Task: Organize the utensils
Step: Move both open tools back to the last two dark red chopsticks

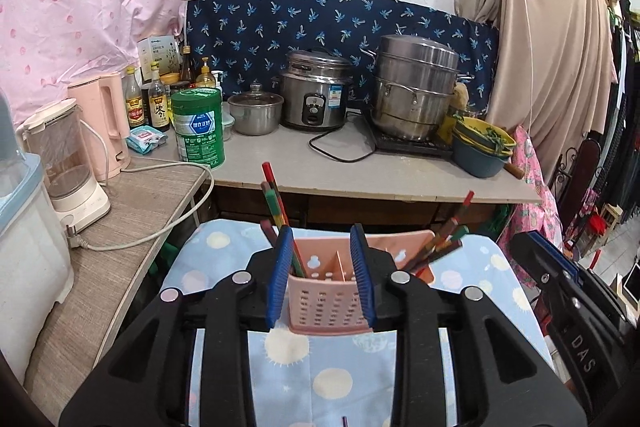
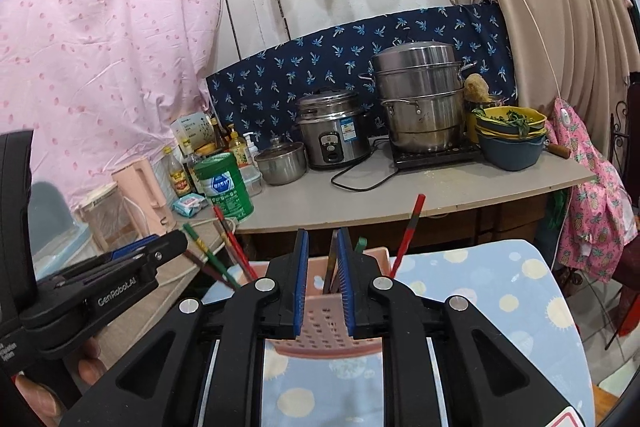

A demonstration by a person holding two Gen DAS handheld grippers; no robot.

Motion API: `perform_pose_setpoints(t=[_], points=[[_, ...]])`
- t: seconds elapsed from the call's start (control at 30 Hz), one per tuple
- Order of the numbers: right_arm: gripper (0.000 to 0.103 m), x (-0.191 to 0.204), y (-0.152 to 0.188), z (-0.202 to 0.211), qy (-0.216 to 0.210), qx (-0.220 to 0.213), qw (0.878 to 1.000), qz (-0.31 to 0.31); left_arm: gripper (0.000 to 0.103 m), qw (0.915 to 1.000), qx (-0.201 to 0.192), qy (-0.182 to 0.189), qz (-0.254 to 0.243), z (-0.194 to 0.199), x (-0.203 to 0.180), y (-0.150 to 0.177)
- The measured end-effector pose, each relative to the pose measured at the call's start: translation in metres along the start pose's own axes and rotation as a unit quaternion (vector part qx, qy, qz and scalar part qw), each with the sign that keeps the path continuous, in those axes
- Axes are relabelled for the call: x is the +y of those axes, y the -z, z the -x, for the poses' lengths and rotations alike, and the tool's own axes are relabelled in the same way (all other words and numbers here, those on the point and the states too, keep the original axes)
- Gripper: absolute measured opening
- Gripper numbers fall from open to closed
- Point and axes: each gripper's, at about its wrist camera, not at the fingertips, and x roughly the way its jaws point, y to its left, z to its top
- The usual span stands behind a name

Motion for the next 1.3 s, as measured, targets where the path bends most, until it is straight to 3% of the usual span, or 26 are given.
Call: perform_pose_setpoints(t=[0.47, 1.3], points=[[0.016, 0.015, 0.06, 0.057, 0.008, 0.032, 0.999, 0.024, 0.028, 0.999, 0.04, -0.013, -0.013, 0.035, -0.003, 0.063], [0.015, 0.033, 0.246, 0.14, 0.013, 0.187, 0.982, 0.028, 0.028, 0.9872, 0.159, -0.015, -0.012, 0.081, 0.025, 0.237]])
